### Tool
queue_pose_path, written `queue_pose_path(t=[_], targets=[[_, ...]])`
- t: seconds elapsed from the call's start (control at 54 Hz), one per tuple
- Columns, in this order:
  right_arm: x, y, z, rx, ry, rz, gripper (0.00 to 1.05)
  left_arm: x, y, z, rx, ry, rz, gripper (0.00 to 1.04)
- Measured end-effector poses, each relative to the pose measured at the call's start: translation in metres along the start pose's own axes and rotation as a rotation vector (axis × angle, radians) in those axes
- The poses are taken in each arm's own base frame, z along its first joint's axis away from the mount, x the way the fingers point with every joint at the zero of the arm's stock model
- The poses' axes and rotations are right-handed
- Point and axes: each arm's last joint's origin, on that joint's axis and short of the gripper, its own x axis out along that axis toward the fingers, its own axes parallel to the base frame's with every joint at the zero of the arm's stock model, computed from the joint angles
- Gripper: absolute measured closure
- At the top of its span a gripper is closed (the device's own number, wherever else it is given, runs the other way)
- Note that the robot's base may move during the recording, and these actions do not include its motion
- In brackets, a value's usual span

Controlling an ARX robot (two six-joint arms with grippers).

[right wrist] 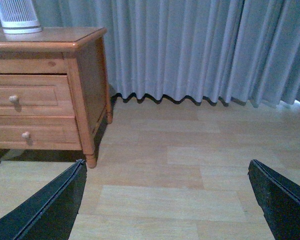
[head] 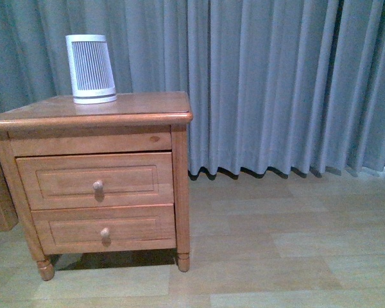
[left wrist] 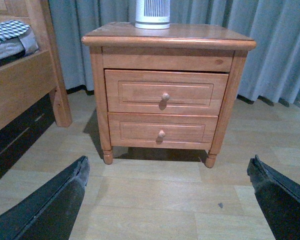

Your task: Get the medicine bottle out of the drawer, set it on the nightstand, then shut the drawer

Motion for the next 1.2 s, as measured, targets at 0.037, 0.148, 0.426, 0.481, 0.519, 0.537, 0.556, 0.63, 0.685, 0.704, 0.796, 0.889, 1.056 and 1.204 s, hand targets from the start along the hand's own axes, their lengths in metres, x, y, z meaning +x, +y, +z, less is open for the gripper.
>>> queue_pose_path(t=[0.037, 0.148, 0.426, 0.481, 0.519, 0.537, 0.556, 0.63, 0.685, 0.704, 0.796, 0.889, 1.056, 1.204], targets=[[0.000, 0.000, 0.000, 0.000, 0.000, -0.001, 0.07, 0.000, 0.000, 0.000, 0.000, 0.000, 0.000, 0.07], [0.000, 0.000, 0.000, 0.000, 0.000, 0.000, 0.07, 0.000, 0.000, 0.000, 0.000, 0.000, 0.000, 0.07], [0.000, 0.000, 0.000, 0.000, 0.000, 0.000, 0.07, 0.000, 0.000, -0.001, -0.012, 0.018, -0.013, 0.07], [0.000, 0.000, 0.000, 0.000, 0.000, -0.001, 0.07, 0.001, 0.000, 0.001, -0.079, 0.155, -0.075, 0.07], [0.000, 0.000, 0.000, 0.000, 0.000, 0.002, 0.07, 0.006, 0.002, 0.005, -0.134, 0.251, -0.098, 0.07], [0.000, 0.000, 0.000, 0.000, 0.001, 0.001, 0.07, 0.009, 0.003, 0.009, -0.158, 0.274, -0.102, 0.07], [0.000, 0.000, 0.000, 0.000, 0.000, 0.000, 0.07, 0.014, 0.004, 0.014, -0.174, 0.288, -0.105, 0.07], [0.000, 0.000, 0.000, 0.000, 0.001, 0.000, 0.07, 0.036, 0.007, 0.040, -0.197, 0.256, -0.110, 0.07], [0.000, 0.000, 0.000, 0.000, 0.001, 0.000, 0.07, 0.054, 0.009, 0.058, -0.193, 0.213, -0.115, 0.07], [0.000, 0.000, 0.000, 0.000, 0.001, 0.000, 0.07, 0.062, 0.010, 0.064, -0.191, 0.200, -0.116, 0.07], [0.000, 0.000, 0.000, 0.000, 0.001, 0.000, 0.07, 0.106, 0.011, 0.085, -0.161, 0.146, -0.122, 0.07], [0.000, 0.000, 0.000, 0.000, 0.000, 0.000, 0.07, 0.148, 0.007, 0.086, -0.133, 0.148, -0.130, 0.07], [0.000, 0.000, 0.000, 0.000, 0.001, 0.000, 0.07, 0.217, -0.005, 0.048, -0.083, 0.199, -0.120, 0.07], [0.000, 0.000, 0.000, 0.000, 0.000, 0.000, 0.07, 0.259, -0.009, -0.001, -0.047, 0.284, -0.077, 0.07]])
